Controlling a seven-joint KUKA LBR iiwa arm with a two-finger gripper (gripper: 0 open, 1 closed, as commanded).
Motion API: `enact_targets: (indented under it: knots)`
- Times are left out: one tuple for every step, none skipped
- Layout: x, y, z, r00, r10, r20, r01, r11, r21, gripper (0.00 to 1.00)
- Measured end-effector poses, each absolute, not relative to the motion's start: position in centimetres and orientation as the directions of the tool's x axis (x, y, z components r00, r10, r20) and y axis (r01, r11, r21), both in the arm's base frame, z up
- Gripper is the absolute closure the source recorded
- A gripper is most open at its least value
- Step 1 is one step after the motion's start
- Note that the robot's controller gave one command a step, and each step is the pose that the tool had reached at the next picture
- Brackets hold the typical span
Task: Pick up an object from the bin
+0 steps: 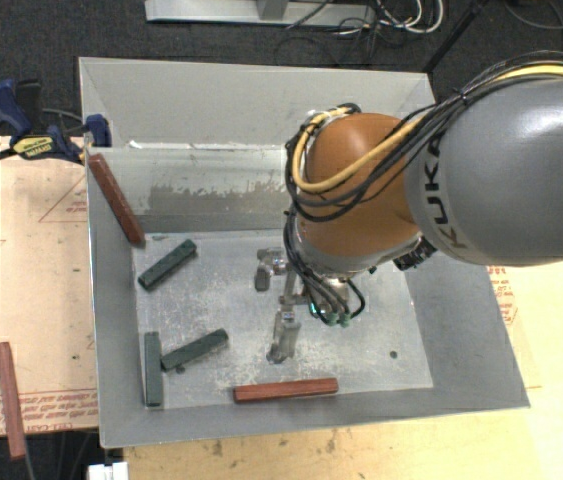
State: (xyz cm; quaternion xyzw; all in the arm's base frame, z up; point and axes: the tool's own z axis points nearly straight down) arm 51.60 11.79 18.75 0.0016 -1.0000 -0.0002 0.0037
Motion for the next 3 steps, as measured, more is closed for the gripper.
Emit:
enact_targets:
  knots:
    - [50.5,17.9,8.1,-0.994,0.106,0.008,0.106,0.994,0.0,0.0]
    - [50.8,17.6,8.5,-0.994,0.112,0.001,0.112,0.994,0.001,1.0]
    - [52.1,15.9,20.5,-0.995,0.103,-0.009,0.103,0.995,0.004,1.0]
